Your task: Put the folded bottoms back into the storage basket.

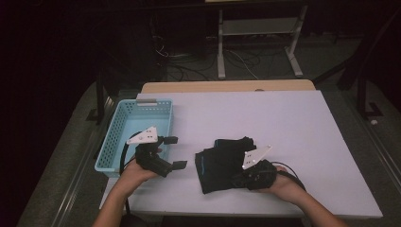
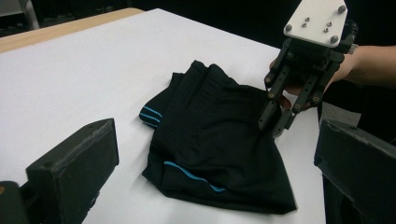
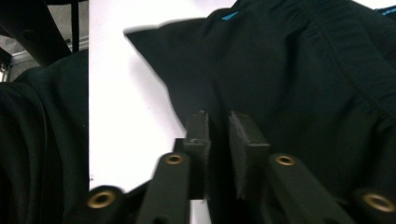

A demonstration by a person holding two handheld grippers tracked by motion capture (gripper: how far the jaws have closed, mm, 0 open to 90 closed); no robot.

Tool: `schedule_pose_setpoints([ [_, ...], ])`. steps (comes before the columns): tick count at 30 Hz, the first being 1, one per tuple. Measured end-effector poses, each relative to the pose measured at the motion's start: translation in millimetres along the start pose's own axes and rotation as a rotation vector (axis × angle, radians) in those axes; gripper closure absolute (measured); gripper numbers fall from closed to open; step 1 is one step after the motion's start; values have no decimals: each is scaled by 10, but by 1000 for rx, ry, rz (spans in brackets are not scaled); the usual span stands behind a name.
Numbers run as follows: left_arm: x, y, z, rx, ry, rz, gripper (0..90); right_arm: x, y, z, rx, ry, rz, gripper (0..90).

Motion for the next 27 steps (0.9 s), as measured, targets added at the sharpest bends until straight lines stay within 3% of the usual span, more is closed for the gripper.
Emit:
schedule_pose_setpoints([
  [3,-2,-1,-1,0,-1,1,0,13,-25,17,19,2,-12,664],
  [9,-1,4,-5,-3,0,1,0,92,-171,49,82,54,-27,496],
  [20,-4,5,-5,-3,-3,2,0,216,-451,-32,145,98,-84,380],
  [27,-7,5,-4,-2,-7,2,0,270,-620,-205,179,137,-110,333],
])
Point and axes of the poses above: each handheld gripper's, and its own axes: y roughly forward along the jaws, z roughly out of its top, x roughly to its right, the point moved 7 cm from there along y, roughly forward along the jaws, and after that the axes turned 4 degrees about -z, right-handed, at the moved point
